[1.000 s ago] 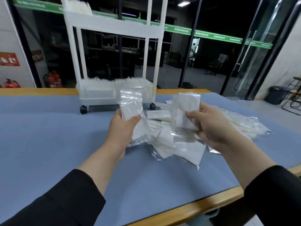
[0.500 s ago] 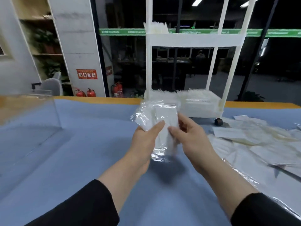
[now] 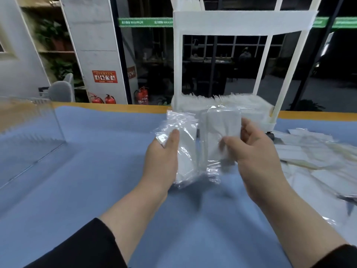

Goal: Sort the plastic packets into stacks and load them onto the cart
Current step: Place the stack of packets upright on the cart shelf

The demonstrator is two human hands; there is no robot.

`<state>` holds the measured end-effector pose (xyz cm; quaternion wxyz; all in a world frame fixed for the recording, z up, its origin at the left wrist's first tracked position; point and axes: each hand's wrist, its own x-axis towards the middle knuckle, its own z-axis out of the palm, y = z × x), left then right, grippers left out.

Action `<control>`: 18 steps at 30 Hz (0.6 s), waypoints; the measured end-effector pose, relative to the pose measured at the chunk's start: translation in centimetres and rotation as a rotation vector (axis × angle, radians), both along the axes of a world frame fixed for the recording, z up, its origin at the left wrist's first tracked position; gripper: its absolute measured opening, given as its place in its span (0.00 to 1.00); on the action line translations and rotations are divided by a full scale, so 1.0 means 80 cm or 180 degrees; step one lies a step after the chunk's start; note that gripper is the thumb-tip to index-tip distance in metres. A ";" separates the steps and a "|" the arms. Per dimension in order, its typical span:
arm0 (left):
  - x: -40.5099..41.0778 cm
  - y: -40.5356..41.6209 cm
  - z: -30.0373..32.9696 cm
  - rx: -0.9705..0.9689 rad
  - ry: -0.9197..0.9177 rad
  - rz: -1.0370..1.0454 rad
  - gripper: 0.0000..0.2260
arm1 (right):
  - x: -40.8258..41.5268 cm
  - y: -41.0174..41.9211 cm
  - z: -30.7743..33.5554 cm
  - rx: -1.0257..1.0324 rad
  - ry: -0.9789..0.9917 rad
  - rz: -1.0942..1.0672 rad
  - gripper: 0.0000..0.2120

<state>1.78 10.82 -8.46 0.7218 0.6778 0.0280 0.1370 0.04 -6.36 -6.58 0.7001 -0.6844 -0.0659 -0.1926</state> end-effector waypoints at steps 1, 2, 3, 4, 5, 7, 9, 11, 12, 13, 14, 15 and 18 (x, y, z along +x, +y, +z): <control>-0.005 -0.005 0.001 0.0037 -0.0042 -0.0124 0.19 | -0.002 0.004 0.000 -0.0071 -0.0022 0.0089 0.19; -0.010 -0.011 0.004 -0.0038 -0.0066 -0.0294 0.20 | -0.006 0.011 0.000 -0.0139 -0.0046 0.0185 0.18; -0.015 -0.016 0.006 -0.0129 -0.0039 -0.0485 0.22 | -0.009 0.017 -0.001 -0.0219 -0.0065 0.0267 0.17; -0.019 -0.020 0.007 -0.0193 0.0025 -0.0646 0.24 | -0.012 0.023 -0.003 -0.0335 -0.0097 0.0341 0.17; -0.024 -0.022 0.009 -0.0216 0.0092 -0.0747 0.22 | -0.015 0.029 -0.004 -0.0470 -0.0129 0.0394 0.17; -0.028 -0.022 0.012 -0.0228 0.0162 -0.0766 0.13 | -0.020 0.032 -0.002 -0.0633 -0.0148 0.0458 0.19; -0.026 -0.019 0.013 -0.0331 0.0211 -0.0663 0.11 | -0.020 0.031 -0.001 -0.0479 -0.0118 0.0450 0.20; -0.025 -0.019 0.014 -0.0528 0.0232 -0.0633 0.19 | -0.017 0.030 -0.003 -0.0228 -0.0057 0.0365 0.20; -0.024 -0.019 0.015 -0.0628 0.0241 -0.0641 0.24 | -0.014 0.030 -0.005 -0.0111 -0.0023 0.0332 0.21; -0.023 -0.019 0.013 -0.0685 0.0262 -0.0611 0.28 | -0.013 0.030 -0.007 0.0023 0.0021 0.0336 0.21; -0.022 -0.019 0.012 -0.0654 0.0278 -0.0542 0.29 | -0.011 0.030 -0.007 0.0157 0.0054 0.0378 0.21; -0.020 -0.018 0.009 -0.0563 0.0298 -0.0415 0.28 | -0.011 0.030 -0.008 0.0269 0.0065 0.0416 0.21; -0.011 -0.010 0.003 -0.0309 0.0413 -0.0063 0.21 | -0.006 0.024 -0.008 0.0337 0.0061 0.0161 0.19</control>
